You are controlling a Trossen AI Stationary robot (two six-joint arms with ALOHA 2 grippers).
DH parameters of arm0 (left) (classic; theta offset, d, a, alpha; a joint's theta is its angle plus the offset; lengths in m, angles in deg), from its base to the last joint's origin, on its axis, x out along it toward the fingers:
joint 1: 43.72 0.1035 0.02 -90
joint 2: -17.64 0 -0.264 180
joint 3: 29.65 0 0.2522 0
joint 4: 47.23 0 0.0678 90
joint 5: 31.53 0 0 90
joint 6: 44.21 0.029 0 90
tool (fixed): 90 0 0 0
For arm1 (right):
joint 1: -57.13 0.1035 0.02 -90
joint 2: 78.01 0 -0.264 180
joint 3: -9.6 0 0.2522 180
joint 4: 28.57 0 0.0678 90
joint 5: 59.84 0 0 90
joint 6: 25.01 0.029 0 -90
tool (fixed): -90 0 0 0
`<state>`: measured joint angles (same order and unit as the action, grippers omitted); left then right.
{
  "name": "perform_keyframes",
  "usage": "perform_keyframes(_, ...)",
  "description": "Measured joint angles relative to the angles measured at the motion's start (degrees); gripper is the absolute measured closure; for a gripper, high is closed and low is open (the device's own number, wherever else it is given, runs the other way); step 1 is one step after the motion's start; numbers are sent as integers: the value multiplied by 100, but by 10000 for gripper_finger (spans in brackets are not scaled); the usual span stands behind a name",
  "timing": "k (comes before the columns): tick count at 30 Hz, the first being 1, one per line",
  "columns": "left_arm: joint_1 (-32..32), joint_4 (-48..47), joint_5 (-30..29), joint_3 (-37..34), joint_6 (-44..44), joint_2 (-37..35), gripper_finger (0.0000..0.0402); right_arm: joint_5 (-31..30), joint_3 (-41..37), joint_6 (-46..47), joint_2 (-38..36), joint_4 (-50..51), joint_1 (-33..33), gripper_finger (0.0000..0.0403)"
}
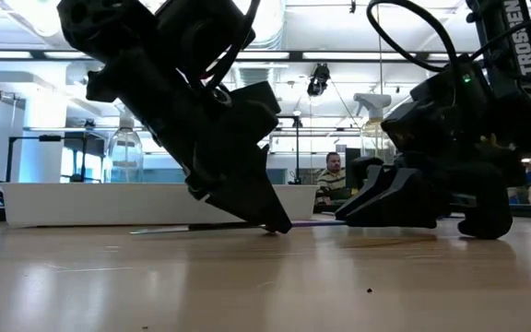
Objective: Sort silverware
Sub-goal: Put the blue table knife on the silverware tray
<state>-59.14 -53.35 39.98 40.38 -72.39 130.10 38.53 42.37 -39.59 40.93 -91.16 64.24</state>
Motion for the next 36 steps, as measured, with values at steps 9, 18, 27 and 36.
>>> perform_keyframes(9, 4, 34, 107, 0, 27, 0, 311, -262, -2, -131, -228, 219, 185, 341)
perform_keyframes(18, -2, 116, 167, -2, 157, 0, 378, -255, 2, -4, -267, 268, 185, 324)
perform_keyframes(27, -37, 186, 129, -4, 198, 0, 378, -239, -21, 257, -801, 727, 233, 267)
perform_keyframes(36, -119, -615, -297, 577, 319, -1, 399, -212, -20, 267, -2419, 2151, 544, 204)
